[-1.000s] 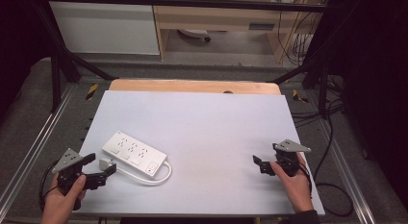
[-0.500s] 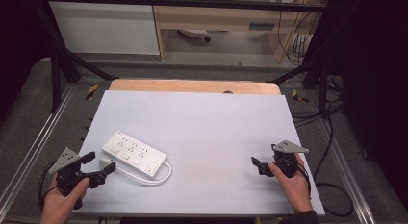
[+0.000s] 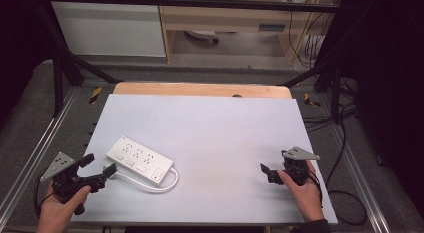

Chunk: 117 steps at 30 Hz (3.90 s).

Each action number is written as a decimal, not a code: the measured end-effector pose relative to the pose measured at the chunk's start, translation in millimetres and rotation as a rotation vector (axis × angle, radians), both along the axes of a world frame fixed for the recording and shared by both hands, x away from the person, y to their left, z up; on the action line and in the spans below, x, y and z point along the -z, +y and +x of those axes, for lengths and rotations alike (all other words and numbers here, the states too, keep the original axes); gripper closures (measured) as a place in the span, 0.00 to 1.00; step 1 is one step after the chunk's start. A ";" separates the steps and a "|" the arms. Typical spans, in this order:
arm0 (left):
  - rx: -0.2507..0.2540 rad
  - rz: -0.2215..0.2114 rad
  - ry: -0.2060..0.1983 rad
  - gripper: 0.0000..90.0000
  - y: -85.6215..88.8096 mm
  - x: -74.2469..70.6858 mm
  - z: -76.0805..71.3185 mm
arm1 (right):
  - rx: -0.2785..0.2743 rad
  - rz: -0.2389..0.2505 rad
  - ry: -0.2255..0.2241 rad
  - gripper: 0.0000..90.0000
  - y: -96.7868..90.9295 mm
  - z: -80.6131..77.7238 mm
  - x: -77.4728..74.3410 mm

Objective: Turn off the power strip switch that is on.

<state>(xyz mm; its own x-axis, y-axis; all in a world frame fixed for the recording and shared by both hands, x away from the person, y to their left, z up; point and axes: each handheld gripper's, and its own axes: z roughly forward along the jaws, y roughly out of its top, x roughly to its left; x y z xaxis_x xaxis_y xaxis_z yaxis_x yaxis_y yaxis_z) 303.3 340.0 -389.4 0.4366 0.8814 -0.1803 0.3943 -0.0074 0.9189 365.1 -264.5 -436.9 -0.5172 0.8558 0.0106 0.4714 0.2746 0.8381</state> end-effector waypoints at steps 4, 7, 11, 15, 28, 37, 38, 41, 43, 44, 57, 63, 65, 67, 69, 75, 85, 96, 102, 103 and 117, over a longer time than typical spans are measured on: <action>0.000 -0.003 0.008 0.06 0.3 -0.7 0.0 | 0.000 0.003 0.000 0.04 -0.2 -0.4 -0.4; 0.003 0.010 0.010 0.06 -0.5 -2.2 0.4 | -0.002 -0.001 -0.004 0.04 -0.5 -0.5 -0.5; 0.007 0.012 0.011 0.06 -1.8 -4.8 -0.2 | -0.004 -0.001 -0.008 0.04 -0.3 -1.1 -1.0; 0.010 0.001 0.022 0.06 -1.5 -7.4 -0.6 | -0.005 0.003 -0.016 0.04 -0.1 -2.1 -1.8; 0.042 0.043 0.028 0.06 -7.1 -16.1 0.4 | -0.011 0.007 -0.024 0.04 0.0 -3.2 -2.9; 0.035 0.048 0.020 0.06 -8.6 -17.3 1.7 | -0.010 0.005 -0.022 0.04 0.3 -3.4 -2.8; 0.034 0.047 0.017 0.06 -9.1 -17.2 2.3 | -0.010 0.005 -0.022 0.04 0.3 -3.4 -2.8; 0.035 0.045 0.014 0.06 -9.7 -17.5 4.0 | -0.010 0.006 -0.021 0.04 0.1 -3.4 -2.7; 0.035 0.044 0.010 0.07 -9.8 -17.9 4.3 | -0.010 0.006 -0.021 0.04 0.2 -3.2 -2.5; 0.037 0.044 0.005 0.07 -9.8 -18.4 4.4 | -0.010 0.006 -0.021 0.04 0.2 -3.2 -2.5; 0.071 0.042 -0.016 0.06 -17.3 -24.3 10.5 | -0.012 0.005 -0.021 0.04 0.1 -3.4 -2.4; 0.077 0.054 -0.018 0.06 -22.6 -28.6 15.4 | -0.012 0.006 -0.020 0.04 0.3 -3.6 -2.3; 0.082 0.060 -0.018 0.06 -24.1 -29.6 16.9 | -0.012 0.006 -0.020 0.04 0.2 -3.6 -2.3; 0.086 0.066 -0.016 0.06 -26.2 -30.1 18.8 | -0.012 0.007 -0.019 0.04 -0.1 -3.7 -2.2; 0.093 0.070 -0.015 0.06 -29.2 -30.3 20.4 | -0.012 0.008 -0.019 0.04 -0.3 -3.8 -2.2; 0.103 0.083 -0.010 0.07 -36.6 -30.2 25.4 | -0.009 0.011 -0.020 0.04 -0.5 -4.5 -2.7; 0.107 0.106 -0.008 0.10 -44.3 -32.5 33.3 | -0.009 0.009 -0.020 0.04 -0.9 -4.6 -2.4; 0.128 0.125 0.004 0.29 -53.5 -31.7 40.2 | -0.009 0.004 -0.019 0.04 -1.1 -4.4 -2.2; 0.145 0.140 0.017 0.43 -60.9 -31.6 44.9 | -0.005 0.007 -0.021 0.04 -1.8 -4.3 -2.2; 0.148 0.142 0.019 0.43 -61.7 -31.6 45.3 | -0.005 0.007 -0.021 0.04 -1.8 -4.3 -2.2; 0.161 0.147 0.047 0.61 -71.4 -24.3 54.6 | -0.008 0.011 -0.019 0.04 -1.5 -4.6 -2.3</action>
